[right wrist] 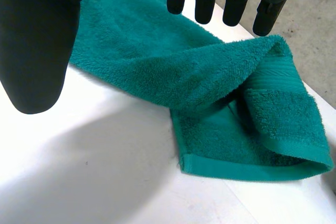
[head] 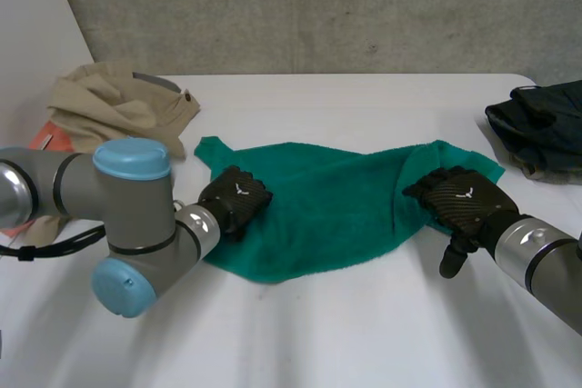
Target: Fold the laundry.
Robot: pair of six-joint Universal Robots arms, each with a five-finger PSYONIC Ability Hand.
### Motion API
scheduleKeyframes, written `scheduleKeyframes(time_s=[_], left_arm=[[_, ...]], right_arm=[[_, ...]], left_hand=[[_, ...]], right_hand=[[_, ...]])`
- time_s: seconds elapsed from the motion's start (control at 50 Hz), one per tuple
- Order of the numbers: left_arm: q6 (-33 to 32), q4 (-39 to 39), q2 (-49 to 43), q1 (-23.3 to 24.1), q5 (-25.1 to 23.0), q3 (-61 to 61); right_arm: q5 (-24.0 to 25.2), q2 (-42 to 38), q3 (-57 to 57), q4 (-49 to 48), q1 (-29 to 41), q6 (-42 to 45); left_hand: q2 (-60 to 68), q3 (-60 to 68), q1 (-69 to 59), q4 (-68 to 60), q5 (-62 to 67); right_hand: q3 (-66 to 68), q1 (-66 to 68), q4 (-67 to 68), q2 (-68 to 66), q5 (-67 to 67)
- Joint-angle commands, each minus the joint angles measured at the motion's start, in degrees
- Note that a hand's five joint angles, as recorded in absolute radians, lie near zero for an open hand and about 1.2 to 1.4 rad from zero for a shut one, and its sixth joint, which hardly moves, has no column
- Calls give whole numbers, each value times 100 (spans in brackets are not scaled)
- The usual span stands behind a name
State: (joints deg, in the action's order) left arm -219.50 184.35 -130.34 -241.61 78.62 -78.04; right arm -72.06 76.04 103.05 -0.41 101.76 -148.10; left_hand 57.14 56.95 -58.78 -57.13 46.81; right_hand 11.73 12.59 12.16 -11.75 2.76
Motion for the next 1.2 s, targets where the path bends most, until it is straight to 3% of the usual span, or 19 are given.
scheduleKeyframes(time_s=[0.02,0.28,0.32,0.36,0.44,0.6,0.86,0.9,1.02,1.2], left_arm=[[-23,40,-53,52,13,201],[495,-795,1450,78,136,-45],[557,-1005,1459,96,92,-124],[583,-1190,1459,140,57,-246],[566,-1384,1432,219,-92,-589],[601,-839,976,272,-110,-748],[566,-725,220,579,259,-283],[557,-716,158,606,311,-221],[689,-356,219,544,602,-71],[750,-30,246,553,751,-36]], right_arm=[[8,-2,-22,6,-68,-17],[140,-19,-320,330,-288,-105],[210,-37,-356,462,-314,-105],[237,-54,-347,489,-315,-87],[246,-116,-294,507,-262,-70],[219,-222,-250,498,-209,27],[219,-213,-136,419,-218,71],[219,-213,-127,419,-218,71],[245,-213,-101,410,-218,71],[237,-213,-83,401,-183,71]], left_hand=[[2286,2305,-2122,-2287,2319],[2286,2305,-2122,-2287,2319],[-592,-573,756,591,-559],[-2415,-2395,2579,2413,-2382],[-2876,-2857,3040,2875,-2843],[-2860,-2840,3024,2858,-2827],[-2372,-2353,2536,2371,-2339],[-1971,-1951,2135,1969,-1938],[1662,1682,-1498,-1664,1695],[2101,2121,-1937,-2103,2134]], right_hand=[[-173,-259,-216,175,-276],[-173,-259,-216,175,-276],[-173,-259,-216,175,-276],[-173,-259,-216,175,-276],[-173,-259,-216,175,-276],[-173,-259,-216,175,-276],[-173,-259,-216,175,-276],[-173,-259,-216,175,-276],[-173,-259,-216,175,-276],[-173,-259,-216,175,-276]])
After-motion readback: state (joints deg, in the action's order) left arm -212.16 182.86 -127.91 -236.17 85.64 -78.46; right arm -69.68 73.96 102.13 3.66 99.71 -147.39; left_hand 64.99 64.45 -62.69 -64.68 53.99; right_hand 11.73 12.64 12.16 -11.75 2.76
